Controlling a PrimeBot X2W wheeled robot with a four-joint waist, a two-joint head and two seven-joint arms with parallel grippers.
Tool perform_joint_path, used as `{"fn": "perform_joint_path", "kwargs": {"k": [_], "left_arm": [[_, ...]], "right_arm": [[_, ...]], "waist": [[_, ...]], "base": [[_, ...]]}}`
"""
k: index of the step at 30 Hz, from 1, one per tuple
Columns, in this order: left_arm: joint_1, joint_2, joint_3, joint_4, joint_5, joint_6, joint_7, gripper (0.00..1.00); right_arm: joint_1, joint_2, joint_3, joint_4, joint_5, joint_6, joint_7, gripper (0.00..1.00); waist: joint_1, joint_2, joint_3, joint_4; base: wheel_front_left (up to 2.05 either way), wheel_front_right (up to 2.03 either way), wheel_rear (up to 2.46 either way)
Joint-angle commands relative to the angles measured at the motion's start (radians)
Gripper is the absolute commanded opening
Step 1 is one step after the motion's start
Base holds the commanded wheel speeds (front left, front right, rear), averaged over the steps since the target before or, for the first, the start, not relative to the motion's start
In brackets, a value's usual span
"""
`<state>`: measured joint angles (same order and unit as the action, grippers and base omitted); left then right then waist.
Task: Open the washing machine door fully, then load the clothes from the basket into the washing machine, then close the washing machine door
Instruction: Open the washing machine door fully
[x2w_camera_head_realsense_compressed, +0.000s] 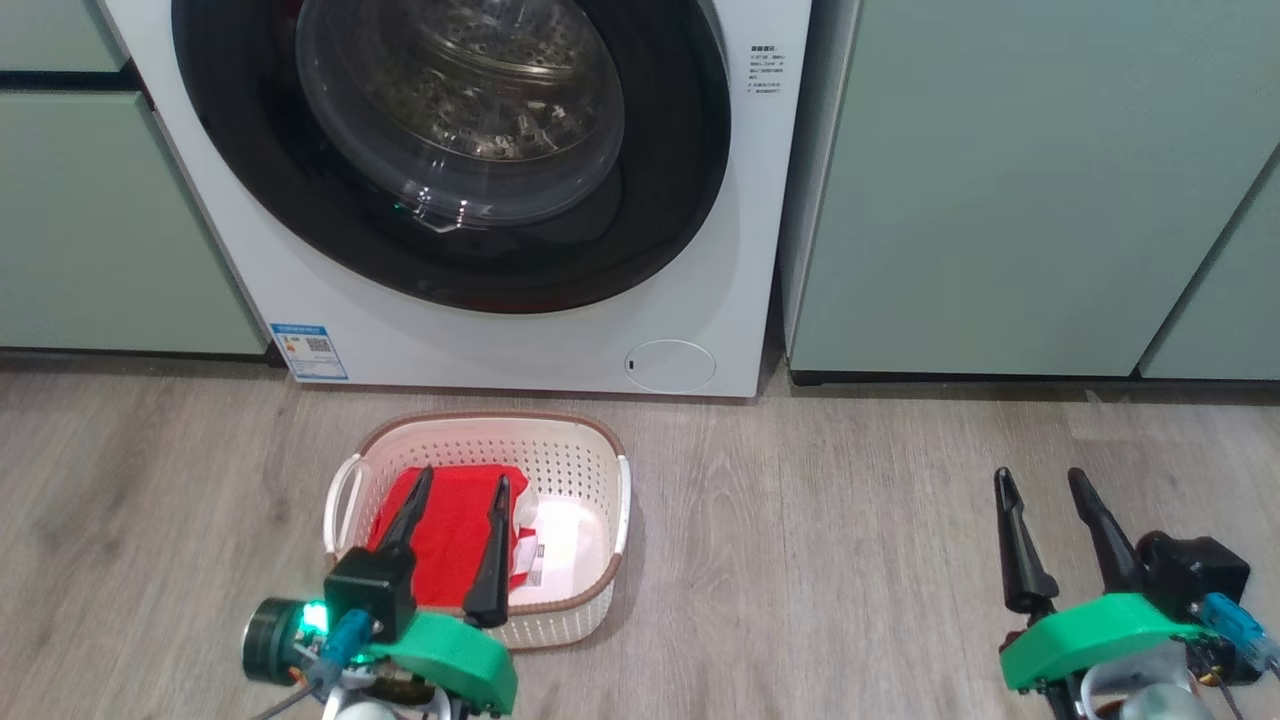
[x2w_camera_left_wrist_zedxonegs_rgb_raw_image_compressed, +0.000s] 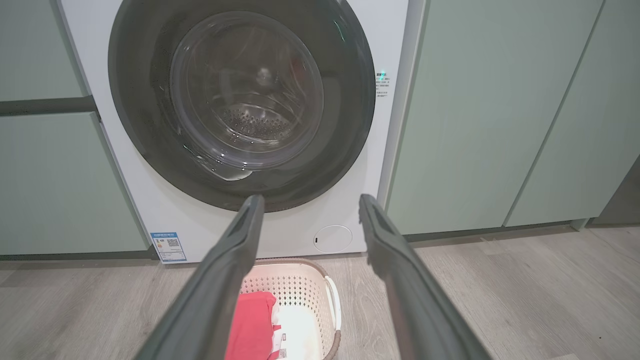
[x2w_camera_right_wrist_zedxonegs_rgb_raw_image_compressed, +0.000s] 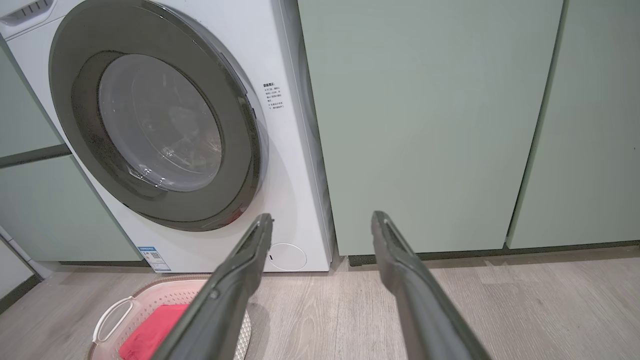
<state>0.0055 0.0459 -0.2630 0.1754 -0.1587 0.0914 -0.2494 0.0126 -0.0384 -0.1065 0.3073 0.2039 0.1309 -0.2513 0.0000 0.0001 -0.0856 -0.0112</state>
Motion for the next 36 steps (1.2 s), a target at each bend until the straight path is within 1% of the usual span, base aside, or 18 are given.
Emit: {"fn": "perform_joint_path", "kwargs": {"k": [1,19,22,23,24,25,30,34,36], "left_arm": [[-0.033,0.004,0.034,-0.041,0.001,0.000,-0.012,1.00],[-0.032,0.004,0.043,-0.057,0.008,-0.002,-0.012,1.00],[-0.033,0.004,0.043,-0.058,0.008,-0.003,-0.012,1.00],[-0.034,0.004,0.043,-0.059,0.008,-0.003,-0.012,1.00],[-0.034,0.004,0.044,-0.061,0.008,-0.003,-0.012,1.00],[-0.034,0.004,0.046,-0.062,0.008,-0.003,-0.012,1.00],[-0.042,0.004,0.047,-0.067,0.009,-0.008,-0.012,1.00],[-0.049,0.004,0.055,-0.076,-0.002,-0.004,-0.012,1.00],[-0.060,0.004,0.064,-0.089,-0.003,-0.004,-0.012,1.00]], "right_arm": [[-0.044,-0.012,0.022,-0.029,0.005,0.000,-0.010,1.00],[-0.044,-0.012,0.021,-0.041,0.018,0.000,-0.010,1.00],[-0.045,-0.012,0.018,-0.034,0.035,0.000,-0.010,1.00],[-0.047,-0.012,0.019,-0.031,0.040,0.000,-0.010,0.89],[-0.049,-0.012,0.021,-0.029,0.042,0.000,-0.010,0.36],[-0.051,-0.012,0.023,-0.029,0.043,0.000,-0.010,0.00],[-0.062,-0.012,0.030,-0.033,0.051,0.000,-0.010,0.00],[-0.092,-0.012,0.046,-0.024,0.091,0.000,-0.010,0.00],[-0.133,-0.012,0.063,-0.012,0.105,0.000,-0.010,0.00]], "waist": [[0.0000,-0.0001,0.000,0.000],[0.0000,-0.0001,0.004,0.000],[0.0000,-0.0001,0.009,0.001],[0.0000,-0.0001,0.013,0.001],[0.0000,-0.0001,0.018,0.000],[0.0000,-0.0001,0.022,0.001],[0.0000,-0.0001,0.057,0.010],[0.0000,-0.0001,0.092,0.015],[0.0000,-0.0001,0.135,0.017]], "base": [[0.00,0.00,0.00],[0.00,0.00,0.00],[0.00,0.00,0.00],[0.00,0.00,0.00],[0.00,0.00,0.00],[0.00,0.00,0.00],[0.00,0.00,0.00],[0.00,0.00,0.00],[0.00,0.00,0.00]]}}
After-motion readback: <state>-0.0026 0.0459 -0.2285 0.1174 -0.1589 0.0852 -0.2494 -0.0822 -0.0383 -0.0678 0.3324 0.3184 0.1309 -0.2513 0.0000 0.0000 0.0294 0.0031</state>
